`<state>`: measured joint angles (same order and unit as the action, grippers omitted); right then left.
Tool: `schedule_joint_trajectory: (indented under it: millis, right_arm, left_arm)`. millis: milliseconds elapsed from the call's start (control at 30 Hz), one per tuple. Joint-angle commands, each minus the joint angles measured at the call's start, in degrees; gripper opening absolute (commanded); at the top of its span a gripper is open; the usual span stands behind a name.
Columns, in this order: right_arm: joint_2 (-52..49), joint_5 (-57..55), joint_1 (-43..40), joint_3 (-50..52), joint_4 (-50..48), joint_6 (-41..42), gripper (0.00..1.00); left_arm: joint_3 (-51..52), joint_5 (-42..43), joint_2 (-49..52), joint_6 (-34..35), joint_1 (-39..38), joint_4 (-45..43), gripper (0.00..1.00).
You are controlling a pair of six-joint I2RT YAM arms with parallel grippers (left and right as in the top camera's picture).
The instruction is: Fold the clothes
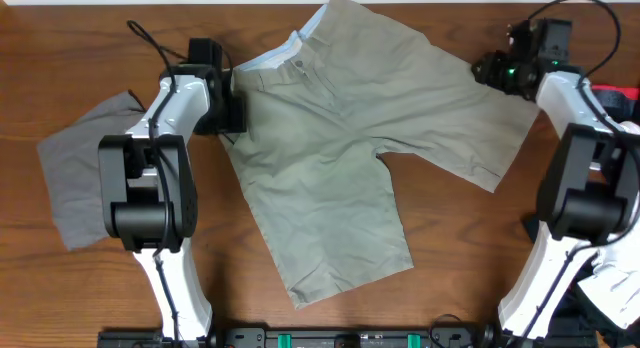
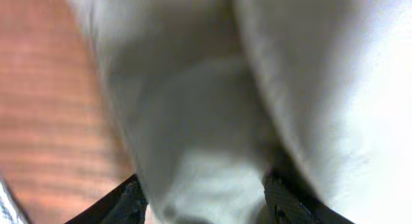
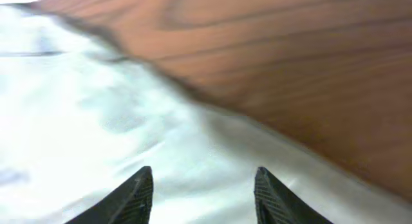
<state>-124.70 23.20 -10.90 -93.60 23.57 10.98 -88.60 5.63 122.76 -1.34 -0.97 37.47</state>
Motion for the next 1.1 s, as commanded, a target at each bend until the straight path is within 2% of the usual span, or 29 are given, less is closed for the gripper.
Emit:
schedule_joint_trajectory:
  millis: [0,33,100,233,300,400,500,700,933,967,1033,1067]
  right_arm:
    - [10.2,7.7,-0.9,-2.0,3.4,-3.8,0.53]
    - [12.2,7.7,-0.9,-2.0,5.3,-3.8,0.54]
    - [15.8,7.7,-0.6,-2.0,10.0,-3.8,0.55]
    - [19.5,6.9,0.7,-2.0,20.3,-4.0,0.54]
    - [19.7,4.9,2.1,-2.0,25.9,-4.6,0.54]
    - [19.2,-2.7,4.7,0.2,31.6,-6.0,0.55]
    - [18.5,-8.3,7.4,5.1,30.1,-5.9,0.55]
    - [18.2,-8.5,10.6,18.8,19.4,-4.8,0.57]
    - [18.2,-17.7,9.9,30.0,3.8,2.3,0.54]
    - [18.2,-17.8,9.7,31.4,0.6,2.3,0.52]
    - [18.0,-17.9,9.6,34.1,-5.4,2.3,0.44]
    - [17.8,-17.8,9.6,35.6,-8.6,2.3,0.36]
  left_arm:
    - [0.2,1.9,-1.9,-6.2,-0.1,-2.7,0.60]
    - [0.2,1.9,-1.6,-7.5,-0.1,-3.7,0.59]
    - [0.2,1.7,-0.8,-8.3,0.0,-5.1,0.52]
    - [0.2,-1.9,1.8,-8.2,0.0,-4.5,0.23]
    - [0.3,-4.3,3.2,-7.1,0.0,-2.8,0.13]
    - [0.3,-10.9,5.2,-2.1,0.0,1.8,0.06]
    - [0.4,-16.2,5.9,5.2,0.0,7.7,0.06]
    - [1.0,-23.9,5.8,19.9,0.1,17.6,0.06]
    - [1.0,-23.7,5.8,23.3,0.0,19.8,0.06]
    - [1.0,-23.6,5.8,24.0,0.0,20.4,0.08]
    - [1.0,-23.0,5.8,24.8,0.0,21.5,0.23]
    - [1.0,-21.8,5.7,24.8,0.0,21.9,0.30]
